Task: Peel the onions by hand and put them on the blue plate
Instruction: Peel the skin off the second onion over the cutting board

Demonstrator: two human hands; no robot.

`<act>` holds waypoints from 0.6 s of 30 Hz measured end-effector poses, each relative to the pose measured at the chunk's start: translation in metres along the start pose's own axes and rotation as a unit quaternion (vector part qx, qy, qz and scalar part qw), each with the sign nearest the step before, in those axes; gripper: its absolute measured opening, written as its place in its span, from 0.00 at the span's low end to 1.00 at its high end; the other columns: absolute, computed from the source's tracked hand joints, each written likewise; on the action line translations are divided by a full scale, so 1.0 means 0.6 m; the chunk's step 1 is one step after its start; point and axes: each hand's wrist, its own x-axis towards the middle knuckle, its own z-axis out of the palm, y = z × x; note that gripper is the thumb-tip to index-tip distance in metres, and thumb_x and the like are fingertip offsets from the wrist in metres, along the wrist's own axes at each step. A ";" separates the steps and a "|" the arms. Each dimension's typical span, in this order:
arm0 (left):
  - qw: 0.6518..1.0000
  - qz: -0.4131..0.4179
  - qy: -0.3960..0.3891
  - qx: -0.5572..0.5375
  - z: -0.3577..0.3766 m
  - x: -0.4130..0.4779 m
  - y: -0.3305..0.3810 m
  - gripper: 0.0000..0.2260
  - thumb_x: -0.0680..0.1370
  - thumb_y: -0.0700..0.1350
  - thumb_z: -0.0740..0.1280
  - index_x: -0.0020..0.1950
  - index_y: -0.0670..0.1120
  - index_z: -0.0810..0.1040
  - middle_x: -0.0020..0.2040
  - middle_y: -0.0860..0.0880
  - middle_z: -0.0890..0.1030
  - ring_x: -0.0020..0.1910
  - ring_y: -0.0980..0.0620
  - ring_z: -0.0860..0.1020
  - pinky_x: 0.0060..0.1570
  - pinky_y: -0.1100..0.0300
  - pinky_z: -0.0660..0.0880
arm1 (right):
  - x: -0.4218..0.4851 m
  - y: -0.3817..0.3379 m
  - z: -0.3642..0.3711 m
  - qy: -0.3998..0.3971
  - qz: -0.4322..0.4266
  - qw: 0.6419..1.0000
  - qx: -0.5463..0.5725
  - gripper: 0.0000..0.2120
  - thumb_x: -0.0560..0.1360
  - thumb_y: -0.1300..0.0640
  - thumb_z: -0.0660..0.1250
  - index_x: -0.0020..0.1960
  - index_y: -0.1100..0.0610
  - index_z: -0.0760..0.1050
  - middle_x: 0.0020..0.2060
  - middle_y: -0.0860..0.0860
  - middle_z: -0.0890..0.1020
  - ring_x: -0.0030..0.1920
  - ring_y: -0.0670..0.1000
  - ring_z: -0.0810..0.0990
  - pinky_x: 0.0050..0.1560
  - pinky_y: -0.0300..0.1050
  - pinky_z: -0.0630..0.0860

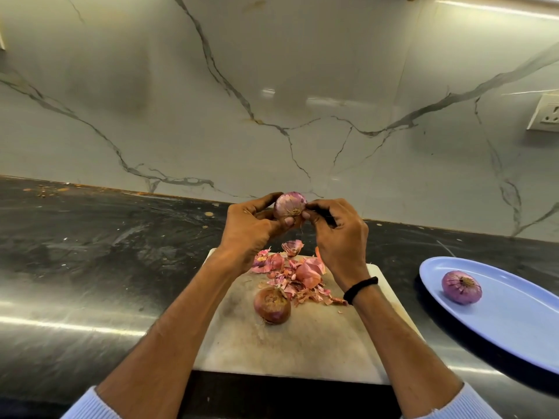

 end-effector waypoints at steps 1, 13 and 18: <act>1.000 0.009 0.002 0.011 0.000 0.000 -0.001 0.21 0.70 0.28 0.73 0.58 0.47 0.81 0.43 0.56 0.85 0.43 0.59 0.85 0.41 0.65 0.81 | 0.000 0.000 0.000 0.004 -0.001 1.000 -0.003 0.05 0.73 0.66 0.74 0.49 0.60 0.83 0.44 0.51 0.83 0.46 0.37 0.78 0.49 0.27 0.74; 0.990 0.063 0.030 0.122 0.003 -0.001 -0.011 0.25 0.65 0.38 0.81 0.61 0.48 0.83 0.53 0.52 0.86 0.53 0.57 0.84 0.57 0.52 0.81 | -0.004 0.001 0.011 0.009 0.004 1.000 -0.015 0.06 0.73 0.72 0.72 0.46 0.63 0.84 0.42 0.55 0.83 0.42 0.46 0.81 0.47 0.25 0.76; 0.991 0.062 0.036 0.116 0.005 -0.001 -0.011 0.26 0.64 0.41 0.80 0.61 0.48 0.82 0.53 0.50 0.86 0.52 0.55 0.84 0.56 0.51 0.82 | -0.002 -0.002 0.012 0.015 0.005 1.000 -0.011 0.06 0.73 0.71 0.72 0.47 0.63 0.84 0.43 0.55 0.83 0.43 0.47 0.80 0.47 0.26 0.76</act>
